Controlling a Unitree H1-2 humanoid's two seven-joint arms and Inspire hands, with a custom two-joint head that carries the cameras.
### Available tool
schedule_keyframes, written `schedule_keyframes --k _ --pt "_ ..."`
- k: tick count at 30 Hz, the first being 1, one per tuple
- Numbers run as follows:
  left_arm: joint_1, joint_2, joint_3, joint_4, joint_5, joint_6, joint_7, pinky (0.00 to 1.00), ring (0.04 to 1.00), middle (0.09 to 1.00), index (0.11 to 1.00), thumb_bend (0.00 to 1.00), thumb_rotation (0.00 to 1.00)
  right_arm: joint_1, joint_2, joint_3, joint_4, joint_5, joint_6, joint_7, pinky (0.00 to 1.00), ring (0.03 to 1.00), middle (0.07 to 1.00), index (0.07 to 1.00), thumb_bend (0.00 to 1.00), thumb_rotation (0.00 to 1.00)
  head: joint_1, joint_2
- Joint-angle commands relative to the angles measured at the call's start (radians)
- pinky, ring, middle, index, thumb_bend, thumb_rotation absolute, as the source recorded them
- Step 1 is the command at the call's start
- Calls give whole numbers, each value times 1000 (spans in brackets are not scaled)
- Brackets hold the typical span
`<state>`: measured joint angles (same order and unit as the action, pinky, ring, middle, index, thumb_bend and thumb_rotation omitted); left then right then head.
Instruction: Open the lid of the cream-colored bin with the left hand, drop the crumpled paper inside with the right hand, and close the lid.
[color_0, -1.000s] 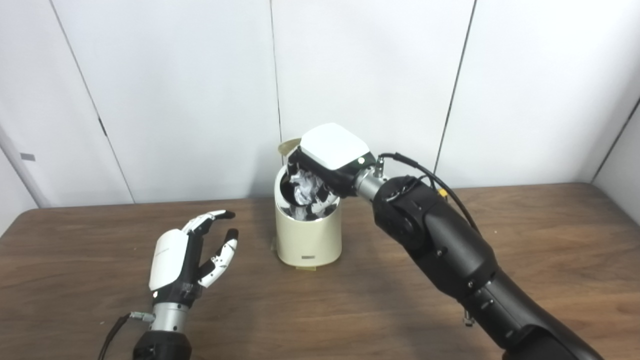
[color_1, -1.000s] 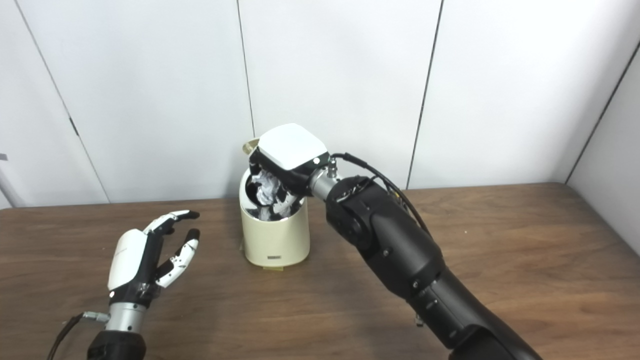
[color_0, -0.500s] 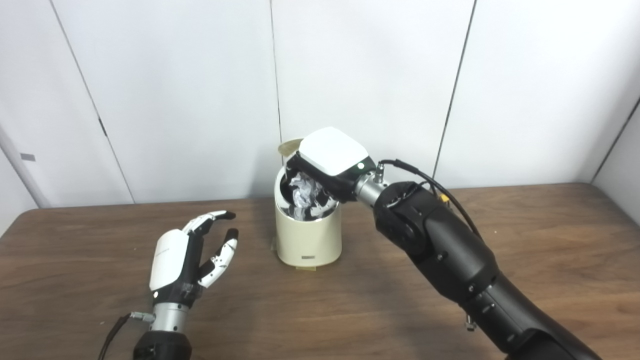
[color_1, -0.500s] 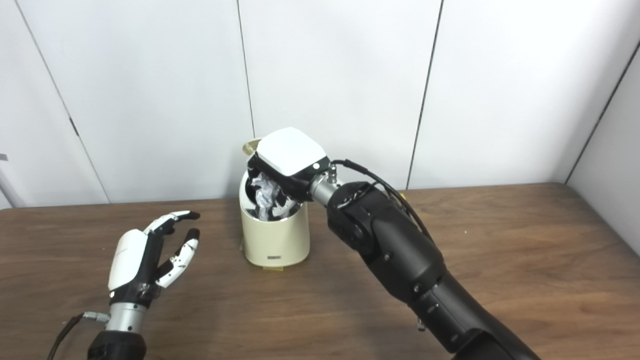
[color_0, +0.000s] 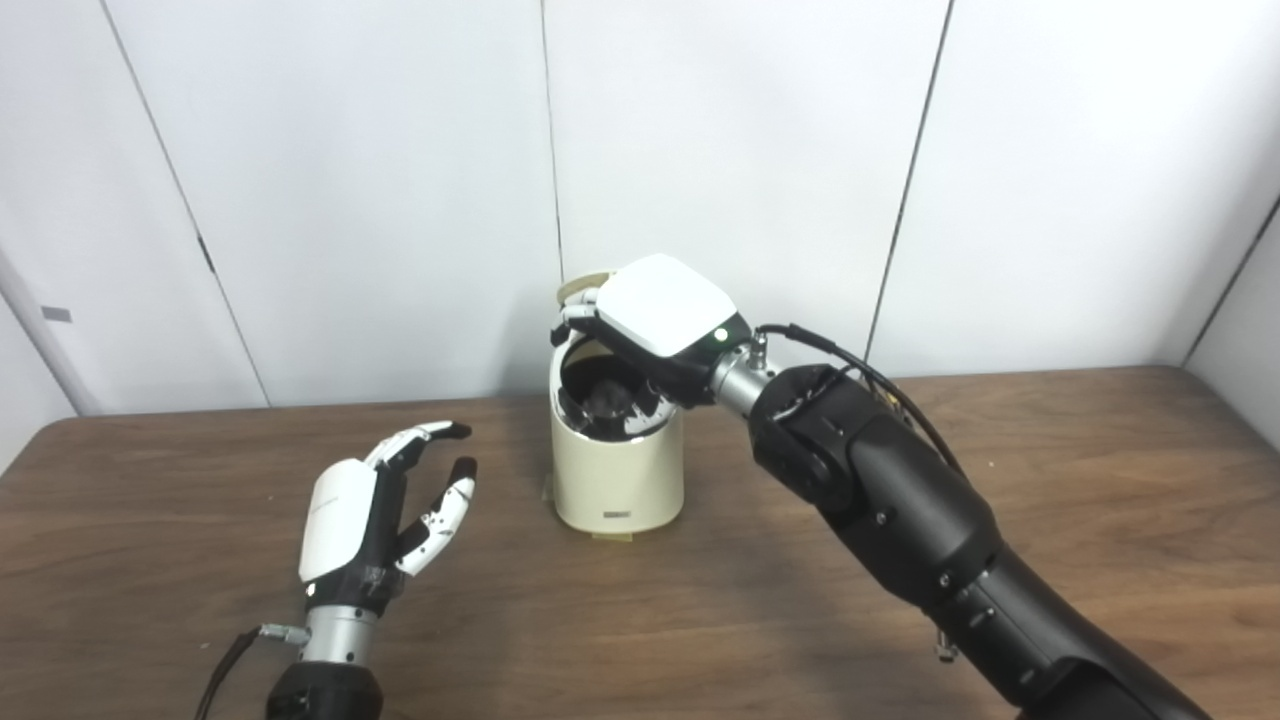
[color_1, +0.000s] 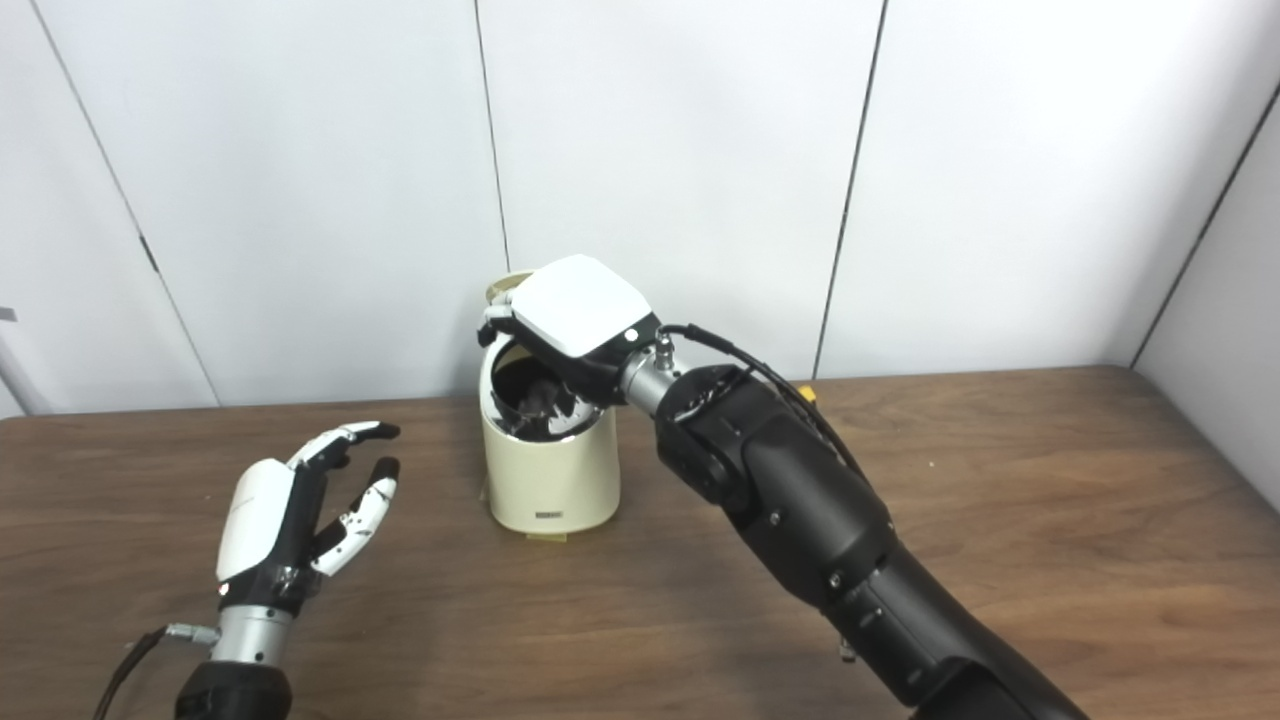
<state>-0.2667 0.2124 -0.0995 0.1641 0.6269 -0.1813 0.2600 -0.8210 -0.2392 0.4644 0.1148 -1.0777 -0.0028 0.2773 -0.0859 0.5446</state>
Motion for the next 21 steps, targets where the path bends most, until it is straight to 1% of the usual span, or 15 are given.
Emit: schedule_keyframes --k 1,4,5,6,7,8,9,10,11,12,13,14,17,19,21 --pt "-38 14 0 -34 1 -28 17 722 797 776 761 356 758 -35 -11 -12 -21 -18 15 -18 675 814 852 757 962 0 -1 1" --pt "-38 15 1 -33 -2 -29 13 719 799 780 753 358 765 -36 -11 -16 -23 -14 12 -17 712 838 865 771 969 0 -1 2" --pt "-38 15 1 -34 -3 -28 12 719 800 780 751 358 761 -35 -10 -19 -23 -8 8 -26 718 842 866 773 972 0 -3 2" --pt "-38 15 1 -33 -2 -28 13 720 801 781 752 359 759 -33 -10 -21 -17 -4 -7 -57 702 829 854 767 979 0 -3 2" --pt "-38 16 1 -32 0 -28 14 720 800 781 754 362 762 -31 -10 -24 -8 1 -27 -98 654 783 823 744 979 1 -3 2" --pt "-38 16 0 -32 2 -26 14 721 800 780 754 363 766 -28 -9 -31 9 10 -59 -170 600 726 778 711 952 5 -3 2" --pt "-38 17 -1 -33 5 -25 13 721 800 781 754 363 770 -25 -7 -37 31 16 -93 -256 513 625 683 645 886 14 -3 2" --pt "-38 17 -2 -33 7 -23 10 719 800 782 757 361 772 -23 -6 -41 50 15 -117 -326 452 556 614 569 706 71 -3 2" --pt "-38 18 -4 -35 9 -20 7 718 801 784 761 358 773 -22 -5 -45 65 10 -134 -388 408 504 549 531 619 37 -3 2" --pt "-36 18 -4 -38 8 -15 1 717 803 787 767 357 772 -22 -4 -48 77 4 -143 -439 363 453 507 514 573 22 -3 2" --pt "-35 17 -5 -40 9 -11 -2 722 806 791 773 360 770 -24 -2 -51 87 0 -148 -477 321 406 483 500 543 13 -3 2" --pt "-35 17 -5 -41 11 -9 -3 723 806 792 777 362 770 -26 0 -56 99 -1 -154 -515 299 382 477 493 533 12 -3 2" --pt "-36 15 -4 -35 15 -15 4 719 800 788 777 359 767 -32 16 -81 135 35 -187 -613 225 300 458 495 520 14 -3 -1" --pt "-38 14 -4 -32 17 -12 3 727 804 791 779 365 782 -27 31 -106 144 75 -196 -640 196 266 457 499 518 16 -4 -2" --pt "-38 14 -4 -33 18 -10 1 729 806 792 780 367 792 -16 38 -124 138 90 -189 -654 190 261 461 498 518 17 -4 -3"
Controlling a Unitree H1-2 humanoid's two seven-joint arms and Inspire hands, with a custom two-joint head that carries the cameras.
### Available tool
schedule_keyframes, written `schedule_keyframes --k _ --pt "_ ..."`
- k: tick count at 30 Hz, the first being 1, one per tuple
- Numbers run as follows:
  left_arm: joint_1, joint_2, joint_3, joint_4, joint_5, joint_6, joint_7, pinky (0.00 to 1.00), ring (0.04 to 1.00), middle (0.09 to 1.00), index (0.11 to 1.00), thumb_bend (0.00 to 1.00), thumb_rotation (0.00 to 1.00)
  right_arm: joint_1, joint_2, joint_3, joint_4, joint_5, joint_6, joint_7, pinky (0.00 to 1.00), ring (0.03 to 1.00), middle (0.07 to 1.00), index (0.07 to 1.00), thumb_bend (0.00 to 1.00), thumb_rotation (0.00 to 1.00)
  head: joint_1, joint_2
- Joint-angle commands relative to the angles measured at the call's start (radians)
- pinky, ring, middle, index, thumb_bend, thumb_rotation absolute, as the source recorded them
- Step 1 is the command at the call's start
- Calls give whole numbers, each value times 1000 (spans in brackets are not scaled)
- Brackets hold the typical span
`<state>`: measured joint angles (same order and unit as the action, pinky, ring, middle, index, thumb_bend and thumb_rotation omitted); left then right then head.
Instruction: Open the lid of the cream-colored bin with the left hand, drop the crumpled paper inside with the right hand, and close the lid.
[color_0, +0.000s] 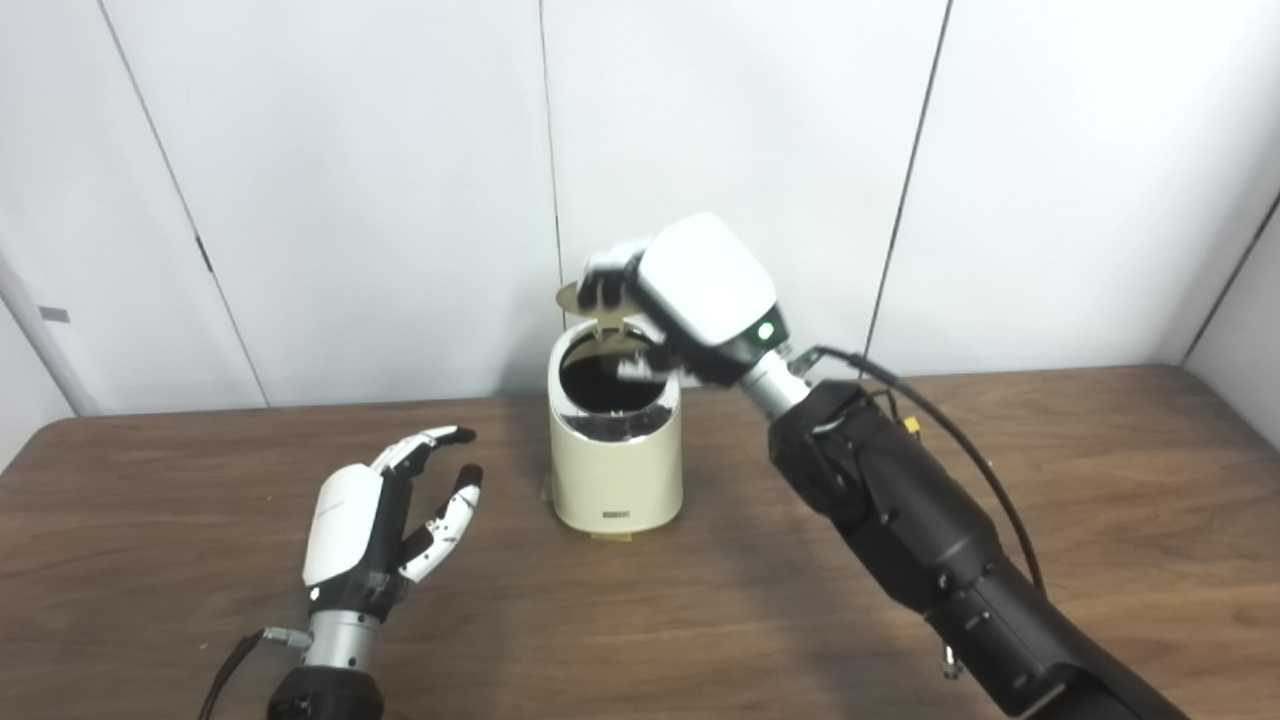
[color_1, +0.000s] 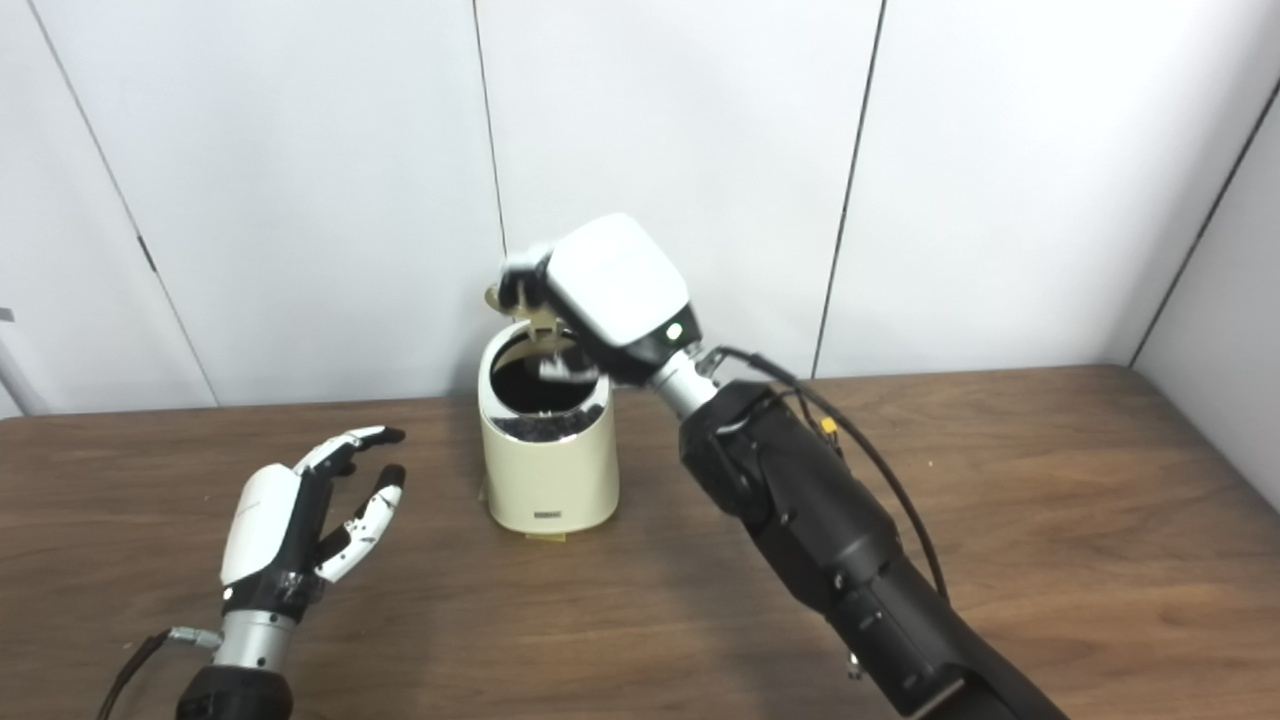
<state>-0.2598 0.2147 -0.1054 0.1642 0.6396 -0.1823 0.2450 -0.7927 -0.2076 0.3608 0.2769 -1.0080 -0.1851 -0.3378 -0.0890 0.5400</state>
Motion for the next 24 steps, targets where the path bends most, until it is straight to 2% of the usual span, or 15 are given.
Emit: schedule_keyframes --k 1,2,3,4,6,7,8,9,10,11,14,15,18,22,24 --pt "-45 11 2 -34 6 -9 17 728 805 793 780 362 788 -36 7 -26 -28 23 -5 -51 221 295 464 506 516 17 -1 1" --pt "-45 11 3 -34 6 -8 17 727 805 793 779 362 786 -31 7 -29 -30 24 -3 -59 239 312 465 510 515 18 -1 1" --pt "-45 11 3 -35 6 -9 17 729 805 792 779 362 783 -23 4 -35 -32 34 -11 -70 315 385 471 511 514 18 -1 1" --pt "-45 11 4 -35 5 -8 16 729 805 792 779 362 782 -14 1 -42 -35 46 -19 -77 329 399 472 511 514 18 -1 1" --pt "-45 11 4 -36 4 -8 14 730 806 794 782 363 787 9 -3 -63 -46 90 -32 -76 465 544 605 499 501 132 -1 1" --pt "-46 11 4 -34 4 -10 17 728 805 794 781 366 786 19 -5 -73 -51 113 -40 -72 530 632 701 697 519 315 -4 1" --pt "-47 10 5 -31 4 -15 21 728 804 793 780 366 782 30 -8 -82 -51 136 -55 -73 549 673 757 787 522 364 -4 1" --pt "-48 10 6 -27 4 -20 26 725 799 788 777 362 771 41 -12 -92 -51 159 -69 -72 635 780 858 889 505 406 -4 0" --pt "-50 11 6 -25 5 -22 28 723 797 785 776 360 767 52 -16 -102 -47 186 -86 -71 661 826 908 938 494 434 -5 0" --pt "-51 12 6 -22 5 -24 30 724 799 785 775 360 770 67 -20 -114 -38 218 -108 -71 623 864 963 975 489 497 -5 0" --pt "-52 13 7 -20 0 -24 26 726 803 786 775 359 774 117 -31 -144 -14 275 -152 -81 627 872 996 997 501 558 -7 -2" --pt "-52 14 8 -19 -2 -25 26 722 804 787 774 357 763 129 -34 -151 -3 284 -170 -89 703 900 999 999 497 576 -7 -2" --pt "-52 15 9 -15 -6 -29 28 721 805 787 772 357 752 171 -31 -181 74 321 -230 -144 805 954 1000 1000 524 642 -7 -1" --pt "-51 18 7 -18 -1 -23 25 731 804 785 776 358 774 218 -31 -202 148 319 -249 -199 851 955 994 1000 563 760 -7 -2" --pt "-51 19 7 -16 -4 -26 24 730 804 786 776 358 773 244 -27 -215 173 334 -245 -214 848 952 991 1000 581 770 -7 -2"
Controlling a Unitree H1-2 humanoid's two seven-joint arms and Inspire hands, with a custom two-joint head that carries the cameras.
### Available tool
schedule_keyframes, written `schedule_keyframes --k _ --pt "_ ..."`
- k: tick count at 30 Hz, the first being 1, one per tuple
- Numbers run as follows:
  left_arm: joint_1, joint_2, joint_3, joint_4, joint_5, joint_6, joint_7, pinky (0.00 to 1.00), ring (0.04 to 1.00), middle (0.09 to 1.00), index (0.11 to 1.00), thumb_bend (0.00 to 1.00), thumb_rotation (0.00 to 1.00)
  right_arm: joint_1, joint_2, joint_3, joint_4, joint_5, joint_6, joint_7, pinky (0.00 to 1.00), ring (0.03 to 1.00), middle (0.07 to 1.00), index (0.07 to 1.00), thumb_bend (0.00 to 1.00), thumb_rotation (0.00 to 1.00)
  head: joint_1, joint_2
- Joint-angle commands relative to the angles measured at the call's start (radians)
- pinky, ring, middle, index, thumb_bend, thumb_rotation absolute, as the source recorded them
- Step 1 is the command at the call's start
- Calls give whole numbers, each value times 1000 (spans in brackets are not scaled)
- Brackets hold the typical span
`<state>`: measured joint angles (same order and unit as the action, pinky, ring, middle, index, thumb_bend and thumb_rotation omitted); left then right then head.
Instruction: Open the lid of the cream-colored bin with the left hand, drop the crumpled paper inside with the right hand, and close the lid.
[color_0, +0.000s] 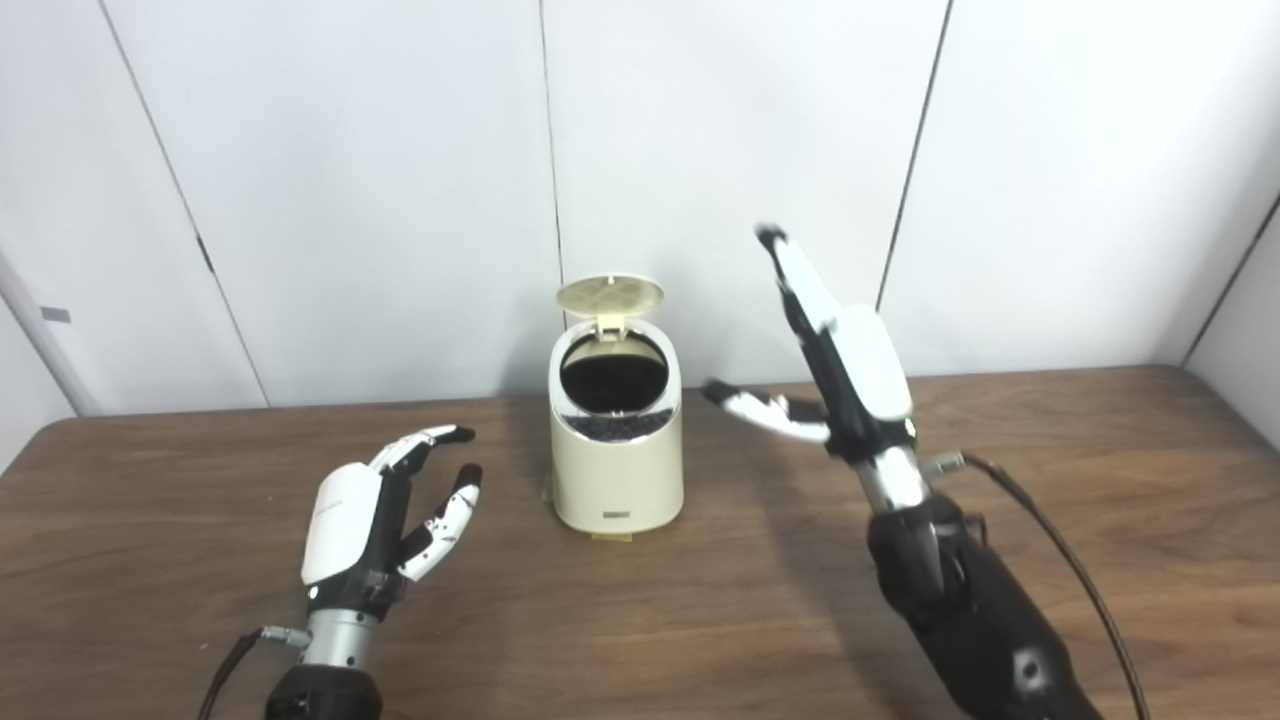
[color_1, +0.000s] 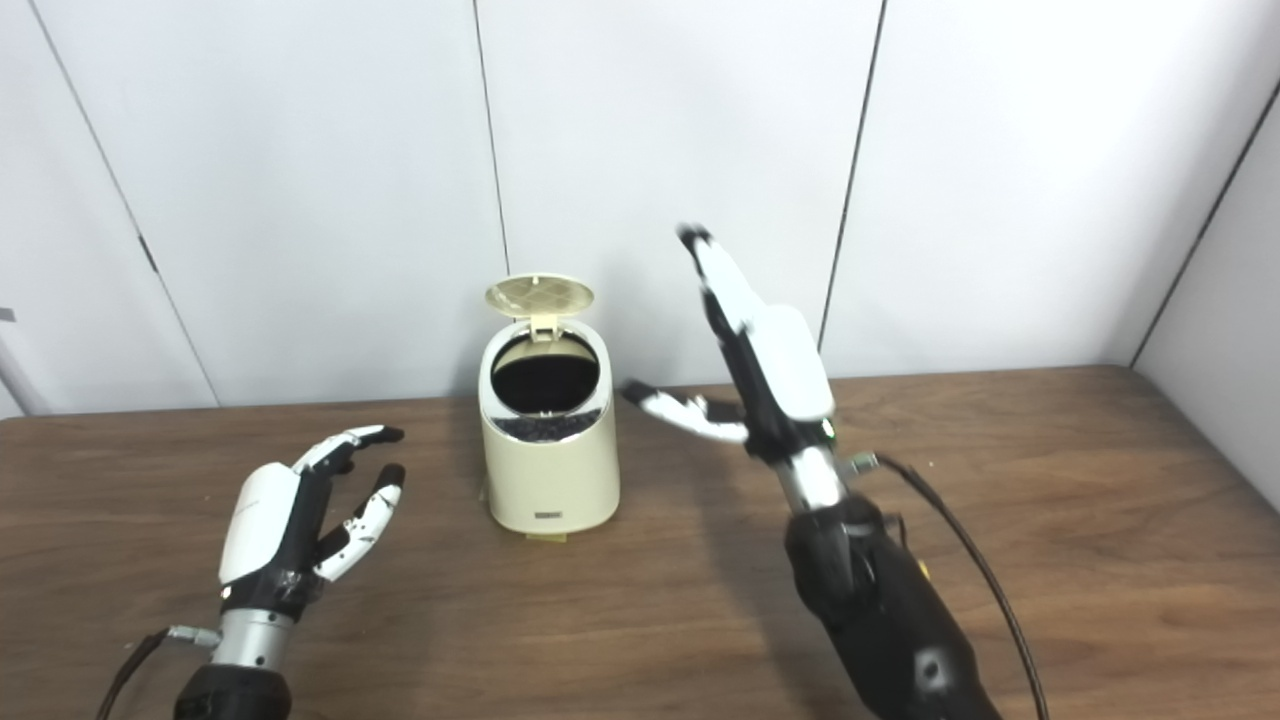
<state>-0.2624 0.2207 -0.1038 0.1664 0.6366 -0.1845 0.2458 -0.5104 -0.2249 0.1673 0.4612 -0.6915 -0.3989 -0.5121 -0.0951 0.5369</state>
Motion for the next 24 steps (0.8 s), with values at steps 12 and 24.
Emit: schedule_keyframes --k 12,24 --pt "-48 21 5 -7 -3 -39 34 725 798 782 773 351 753 132 2 -21 -192 209 163 296 681 807 875 931 385 722 -4 5" --pt "-48 25 6 2 -7 -39 36 690 791 780 761 263 643 161 20 -51 -210 272 228 372 625 716 748 753 231 463 6 11"
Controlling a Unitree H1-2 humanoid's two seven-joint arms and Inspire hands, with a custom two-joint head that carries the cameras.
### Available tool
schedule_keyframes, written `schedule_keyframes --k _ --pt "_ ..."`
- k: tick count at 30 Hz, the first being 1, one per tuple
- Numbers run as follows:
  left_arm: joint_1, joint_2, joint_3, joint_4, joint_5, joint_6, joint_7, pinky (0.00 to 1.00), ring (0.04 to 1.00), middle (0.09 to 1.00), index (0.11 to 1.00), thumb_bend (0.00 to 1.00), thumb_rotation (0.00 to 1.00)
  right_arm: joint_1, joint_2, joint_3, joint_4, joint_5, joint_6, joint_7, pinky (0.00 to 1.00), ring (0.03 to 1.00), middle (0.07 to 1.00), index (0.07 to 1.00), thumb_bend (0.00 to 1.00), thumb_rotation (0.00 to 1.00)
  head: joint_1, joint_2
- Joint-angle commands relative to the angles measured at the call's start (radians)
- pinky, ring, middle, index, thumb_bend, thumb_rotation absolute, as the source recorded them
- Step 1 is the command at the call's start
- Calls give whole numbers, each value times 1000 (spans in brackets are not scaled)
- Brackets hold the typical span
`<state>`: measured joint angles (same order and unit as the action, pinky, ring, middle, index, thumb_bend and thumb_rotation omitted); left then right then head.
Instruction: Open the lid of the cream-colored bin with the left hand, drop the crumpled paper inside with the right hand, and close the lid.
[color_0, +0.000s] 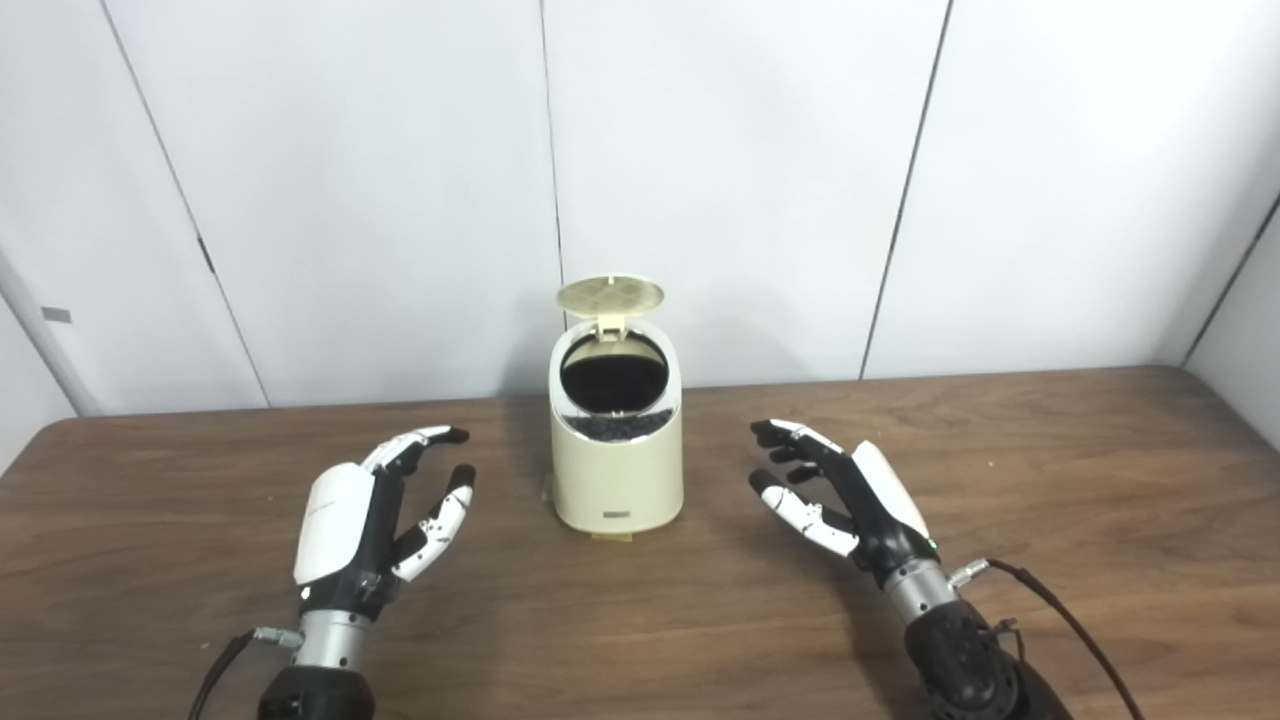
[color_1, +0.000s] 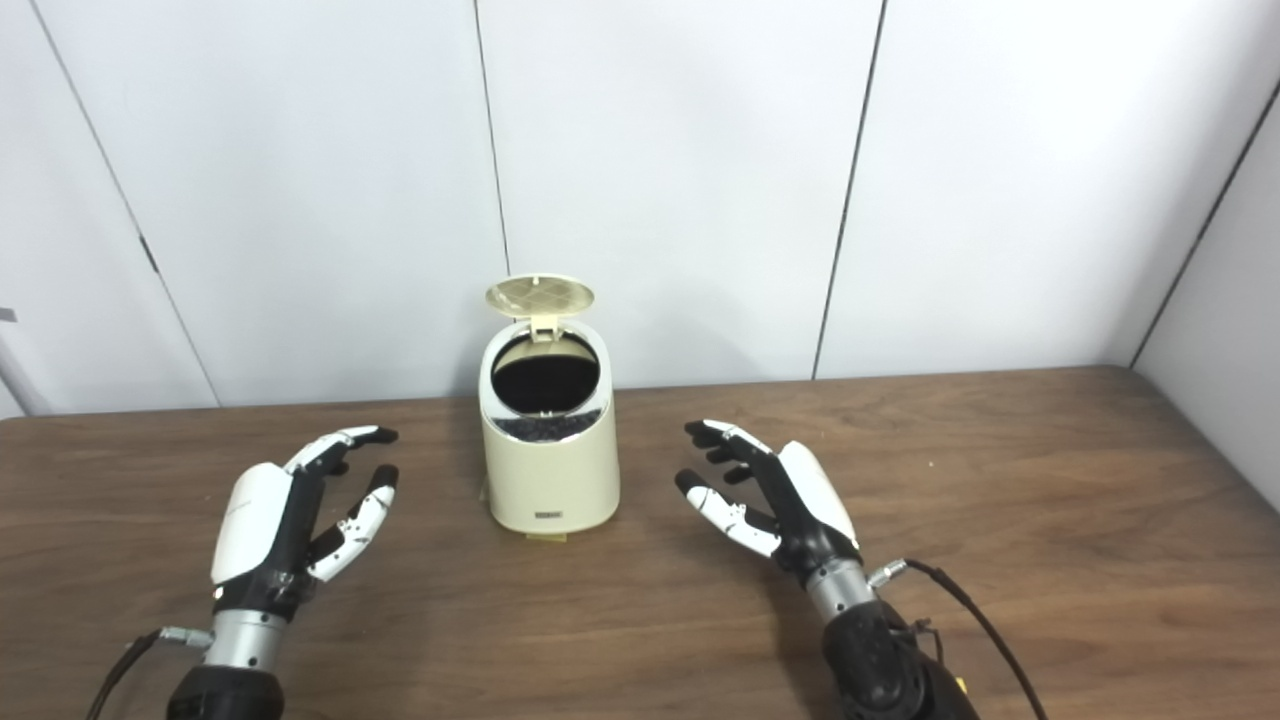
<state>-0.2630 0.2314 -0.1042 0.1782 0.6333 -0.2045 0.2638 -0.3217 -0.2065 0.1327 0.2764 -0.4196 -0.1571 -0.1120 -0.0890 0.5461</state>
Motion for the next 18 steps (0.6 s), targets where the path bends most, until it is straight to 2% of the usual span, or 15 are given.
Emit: schedule_keyframes --k 1,2,4,11,14,16,18 --pt "-47 15 7 -8 -4 -19 17 683 791 782 762 254 632 -28 3 -18 -21 -4 -16 -34 614 703 735 740 238 397 0 1" --pt "-47 16 7 -7 -5 -19 15 679 791 783 763 248 624 -29 4 -20 -15 -7 -20 -40 608 695 727 732 242 353 -1 1" --pt "-47 19 7 -4 -1 -16 17 665 786 777 765 234 569 -30 8 -22 -11 -11 -15 -44 603 687 718 722 264 358 -1 -1" --pt "-77 7 12 -34 -6 18 3 687 780 771 766 244 576 -38 12 -25 -1 -2 5 -28 609 701 737 741 272 369 10 -12" --pt "-112 7 15 -65 -19 21 -11 685 777 775 769 270 670 -36 15 -25 -2 -4 -2 -36 609 703 738 744 271 360 12 -17" --pt "-141 12 21 -78 -43 16 -28 702 784 779 779 342 795 -38 15 -23 6 -8 -15 -43 606 702 736 742 269 342 14 -19" --pt "-172 17 28 -89 -60 23 -47 714 787 778 782 395 857 -38 17 -22 7 -10 -14 -44 604 701 736 743 268 337 18 -20"
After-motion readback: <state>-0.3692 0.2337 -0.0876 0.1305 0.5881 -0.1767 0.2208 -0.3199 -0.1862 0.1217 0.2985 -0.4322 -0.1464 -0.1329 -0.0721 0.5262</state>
